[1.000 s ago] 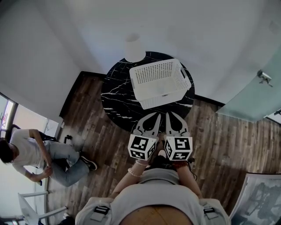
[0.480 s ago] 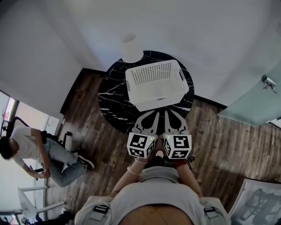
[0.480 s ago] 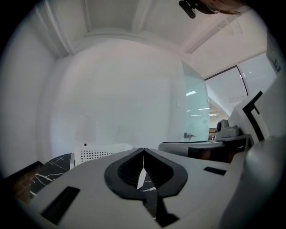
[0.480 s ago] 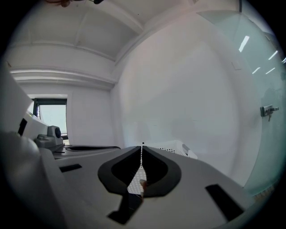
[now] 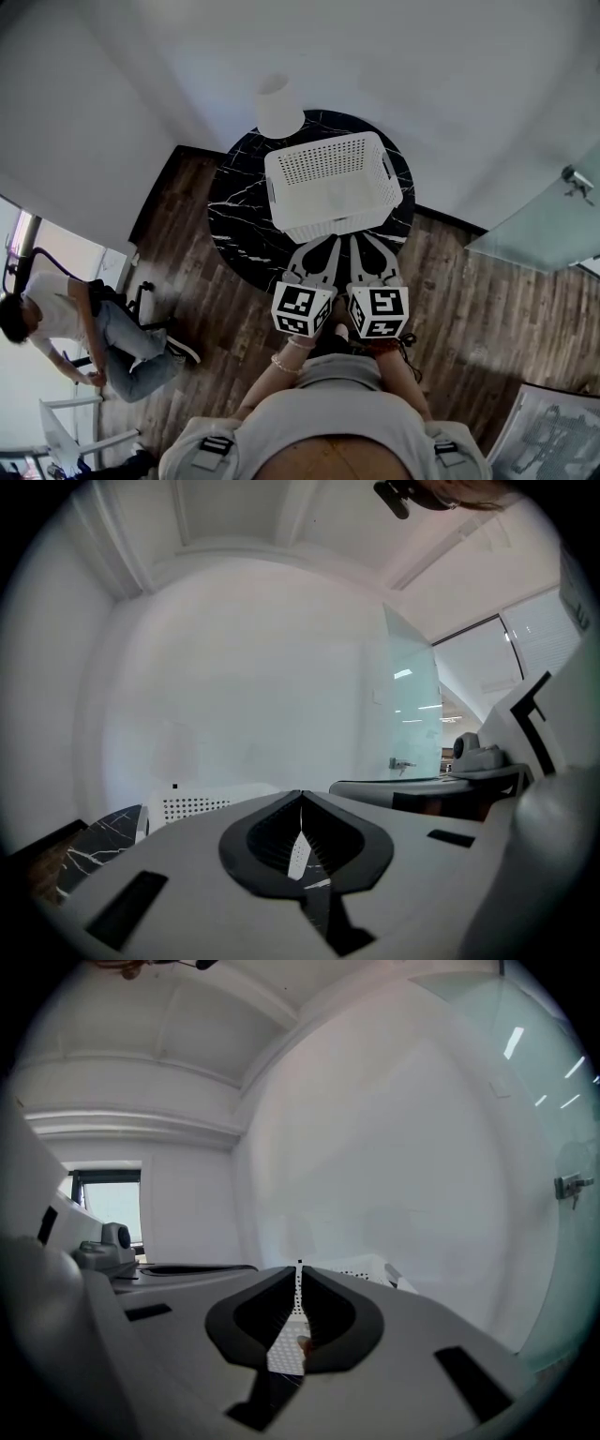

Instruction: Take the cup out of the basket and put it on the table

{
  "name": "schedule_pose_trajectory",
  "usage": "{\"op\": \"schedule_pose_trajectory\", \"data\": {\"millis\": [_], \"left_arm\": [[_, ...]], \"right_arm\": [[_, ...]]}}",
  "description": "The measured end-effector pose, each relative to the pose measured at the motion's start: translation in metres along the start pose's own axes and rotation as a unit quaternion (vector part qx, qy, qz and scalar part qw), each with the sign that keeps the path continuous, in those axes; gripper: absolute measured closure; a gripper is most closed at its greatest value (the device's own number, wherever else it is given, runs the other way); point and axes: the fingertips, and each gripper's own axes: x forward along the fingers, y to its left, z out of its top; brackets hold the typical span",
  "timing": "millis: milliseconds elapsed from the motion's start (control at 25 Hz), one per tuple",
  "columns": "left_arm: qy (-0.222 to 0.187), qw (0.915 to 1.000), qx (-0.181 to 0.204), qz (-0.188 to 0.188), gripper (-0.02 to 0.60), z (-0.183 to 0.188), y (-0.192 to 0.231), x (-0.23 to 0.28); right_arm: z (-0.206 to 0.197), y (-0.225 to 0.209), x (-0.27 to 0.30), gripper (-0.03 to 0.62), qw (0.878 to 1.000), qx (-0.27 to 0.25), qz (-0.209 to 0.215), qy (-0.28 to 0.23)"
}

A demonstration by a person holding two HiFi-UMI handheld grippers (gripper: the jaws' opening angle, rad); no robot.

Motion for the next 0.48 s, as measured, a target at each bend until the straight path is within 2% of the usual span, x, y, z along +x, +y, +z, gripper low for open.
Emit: {"op": "schedule_pose_trajectory", "data": {"millis": [480], "left_arm": [[0.001, 0.9995, 0.006, -0.032, 0.577, 0.012, 0.034, 0.053]], "right_arm": [[0.011, -0.023, 0.053, 0.582, 0.999, 0.007, -0.033, -0.007]]}}
